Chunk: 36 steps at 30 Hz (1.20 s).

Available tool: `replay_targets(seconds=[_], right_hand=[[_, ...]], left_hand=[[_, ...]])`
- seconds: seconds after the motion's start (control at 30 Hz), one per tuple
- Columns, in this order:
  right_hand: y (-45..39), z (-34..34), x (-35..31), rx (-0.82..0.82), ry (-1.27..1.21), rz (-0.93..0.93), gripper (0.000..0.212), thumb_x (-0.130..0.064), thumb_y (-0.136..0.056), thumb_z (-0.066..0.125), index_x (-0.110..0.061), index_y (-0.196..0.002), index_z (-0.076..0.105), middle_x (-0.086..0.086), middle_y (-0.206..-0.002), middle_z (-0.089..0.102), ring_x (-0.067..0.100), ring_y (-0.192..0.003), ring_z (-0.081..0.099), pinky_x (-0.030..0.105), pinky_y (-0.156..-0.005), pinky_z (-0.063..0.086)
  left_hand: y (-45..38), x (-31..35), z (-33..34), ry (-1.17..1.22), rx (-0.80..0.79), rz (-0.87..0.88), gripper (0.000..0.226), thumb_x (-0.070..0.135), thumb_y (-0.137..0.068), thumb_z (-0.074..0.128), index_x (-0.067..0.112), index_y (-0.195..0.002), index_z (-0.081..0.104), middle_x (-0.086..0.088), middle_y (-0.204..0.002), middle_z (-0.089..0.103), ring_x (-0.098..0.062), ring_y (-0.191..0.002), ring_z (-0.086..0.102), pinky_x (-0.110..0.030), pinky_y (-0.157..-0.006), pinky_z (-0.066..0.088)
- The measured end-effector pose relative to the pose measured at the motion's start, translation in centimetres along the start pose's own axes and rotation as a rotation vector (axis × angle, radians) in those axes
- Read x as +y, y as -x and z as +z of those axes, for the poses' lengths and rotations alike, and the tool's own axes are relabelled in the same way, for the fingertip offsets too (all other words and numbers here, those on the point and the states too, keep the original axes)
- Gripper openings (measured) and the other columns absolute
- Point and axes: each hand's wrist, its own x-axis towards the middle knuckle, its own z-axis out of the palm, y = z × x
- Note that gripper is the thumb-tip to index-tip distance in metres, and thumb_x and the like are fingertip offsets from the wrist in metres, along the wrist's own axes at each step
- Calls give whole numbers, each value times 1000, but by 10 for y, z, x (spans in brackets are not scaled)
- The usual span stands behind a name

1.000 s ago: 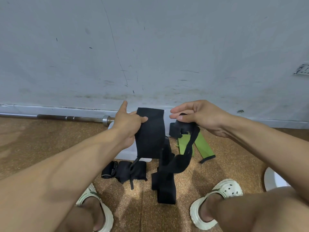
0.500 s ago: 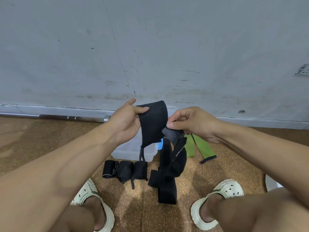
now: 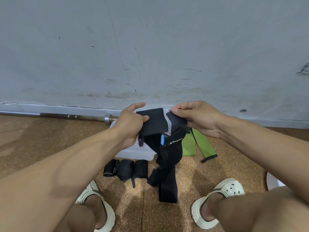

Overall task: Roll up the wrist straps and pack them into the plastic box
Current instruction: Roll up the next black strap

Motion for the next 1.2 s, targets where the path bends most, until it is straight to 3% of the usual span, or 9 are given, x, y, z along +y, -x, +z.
replay_targets(seconds=[0.1,0.3,0.5,0.6,0.7,0.8,0.9,1.03,1.2], right_hand=[[6,3,-3,-52,4,6,11,-9,-84,76,-5,-94,75,9,-86,77,16,-75,73,27,-70,63],[13,21,2,1,120,-31,13,-15,-79,85,-13,-89,79,10,-95,80,28,-91,75,41,-94,59],[9,24,6,112,223,-111,12,-18,-78,89,-18,-86,79,-4,-80,77,7,-76,71,27,-74,63],[10,23,7,103,254,-119,14,-18,-79,88,-17,-89,79,-1,-79,78,7,-75,71,24,-72,62],[10,24,8,110,271,-147,14,-16,-79,88,-16,-89,78,-3,-71,75,5,-67,68,20,-67,59],[10,23,7,122,299,-169,14,-17,-79,88,-17,-89,78,-3,-72,75,3,-65,67,19,-63,57],[10,21,6,118,296,-172,14,-18,-79,88,-18,-89,78,-4,-72,75,1,-62,67,18,-62,55],[8,19,7,94,313,-155,15,-18,-78,89,-17,-89,78,-4,-72,74,1,-63,67,19,-62,54],[11,21,7,93,271,-151,21,-12,-77,90,-12,-89,73,-1,-71,70,9,-62,66,18,-58,55]], left_hand=[[-5,2,-6,47,49,-3,51,1,-102,53,34,-140,54,-15,-119,69,-27,-92,73,-50,-90,60],[-1,0,4,160,-76,79,60,-12,-101,44,27,-147,48,-22,-128,64,-33,-108,72,-42,-89,60],[6,4,7,203,-128,107,59,-14,-101,43,25,-144,51,-7,-90,67,-19,-79,73,-29,-69,61],[6,5,5,208,-161,95,60,-13,-100,46,30,-141,55,-18,-108,61,-26,-97,70,-45,-91,61],[7,5,4,189,-183,82,62,-13,-97,52,34,-137,57,-30,-124,59,-32,-105,66,-58,-109,46],[8,4,5,139,-193,91,71,-14,-90,63,34,-142,52,-24,-112,59,-29,-96,69,-46,-97,55],[8,3,5,110,-202,93,81,-15,-85,68,33,-146,48,-35,-132,55,-33,-97,68,-42,-88,57],[7,0,6,84,-194,104,84,-18,-83,69,34,-146,48,-25,-117,58,-30,-91,65,-31,-73,59],[6,-2,8,109,-185,127,86,-23,-81,66,30,-147,48,-21,-122,67,-25,-90,73,-28,-70,61]])
